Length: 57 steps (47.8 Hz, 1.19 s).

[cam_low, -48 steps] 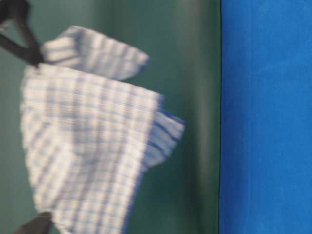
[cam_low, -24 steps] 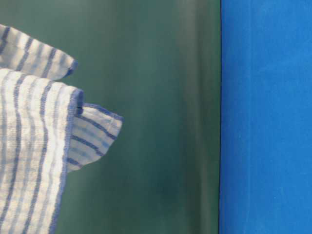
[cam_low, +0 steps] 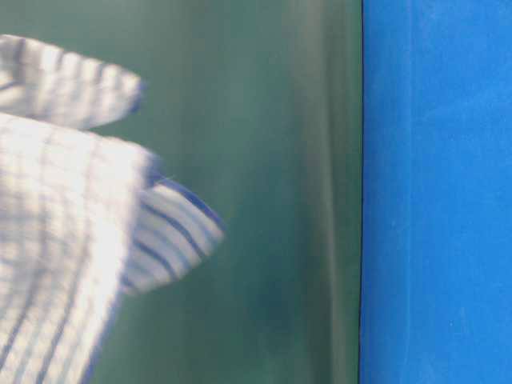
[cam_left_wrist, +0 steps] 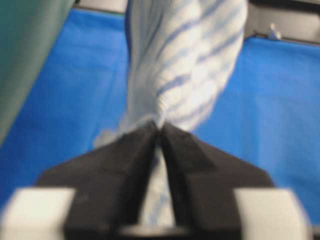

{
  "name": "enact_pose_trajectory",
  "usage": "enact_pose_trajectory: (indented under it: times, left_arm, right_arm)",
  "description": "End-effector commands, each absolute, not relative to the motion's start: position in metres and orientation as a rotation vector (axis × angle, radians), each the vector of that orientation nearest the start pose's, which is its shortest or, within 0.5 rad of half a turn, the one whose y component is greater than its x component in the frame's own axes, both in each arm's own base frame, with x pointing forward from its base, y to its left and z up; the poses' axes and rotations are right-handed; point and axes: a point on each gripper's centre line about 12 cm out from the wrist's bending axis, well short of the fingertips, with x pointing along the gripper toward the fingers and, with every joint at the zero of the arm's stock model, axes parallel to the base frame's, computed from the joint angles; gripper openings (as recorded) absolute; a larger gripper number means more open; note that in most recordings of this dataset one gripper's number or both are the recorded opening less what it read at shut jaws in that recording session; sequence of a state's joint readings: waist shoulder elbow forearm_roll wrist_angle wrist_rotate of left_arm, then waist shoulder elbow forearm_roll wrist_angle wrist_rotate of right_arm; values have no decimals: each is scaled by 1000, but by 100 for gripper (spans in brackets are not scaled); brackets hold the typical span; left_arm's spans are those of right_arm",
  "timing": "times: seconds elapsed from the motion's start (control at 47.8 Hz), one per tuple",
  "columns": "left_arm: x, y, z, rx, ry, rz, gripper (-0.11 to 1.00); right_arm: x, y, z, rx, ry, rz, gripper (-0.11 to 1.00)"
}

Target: Lift the towel with both arms.

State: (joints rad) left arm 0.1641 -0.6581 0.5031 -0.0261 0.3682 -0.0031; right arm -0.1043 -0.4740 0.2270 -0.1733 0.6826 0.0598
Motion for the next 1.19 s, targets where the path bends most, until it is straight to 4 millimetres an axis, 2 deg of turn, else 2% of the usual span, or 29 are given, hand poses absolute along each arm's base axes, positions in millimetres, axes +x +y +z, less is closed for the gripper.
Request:
enact_pose_trajectory:
  times: [0.0,0.042,0.146,0.23,0.314,0.418,0.92,1.171]
  left_arm:
    - [271,42,433,-39,171,150,25]
    - [270,42,434,-38,165,151,37]
    - [270,42,433,-34,154,150,70]
    - [270,42,430,-33,158,150,88]
    - [272,42,424,-33,171,150,87]
    - [276,43,411,-33,188,152,87]
    - [293,46,306,-21,269,155,87]
    - [298,47,259,-6,303,156,87]
  right_arm:
    - [306,-44,459,-85,396,-194,63]
    - [306,-44,459,-86,396,-195,68]
    - [306,-44,459,-85,394,-195,62]
    - [306,-44,458,-83,398,-195,63]
    - [307,-44,450,-80,414,-194,63]
    - [311,-44,430,-80,437,-187,63]
    - [318,-43,312,-24,512,-159,63]
    - [323,-47,265,-5,550,-155,63]
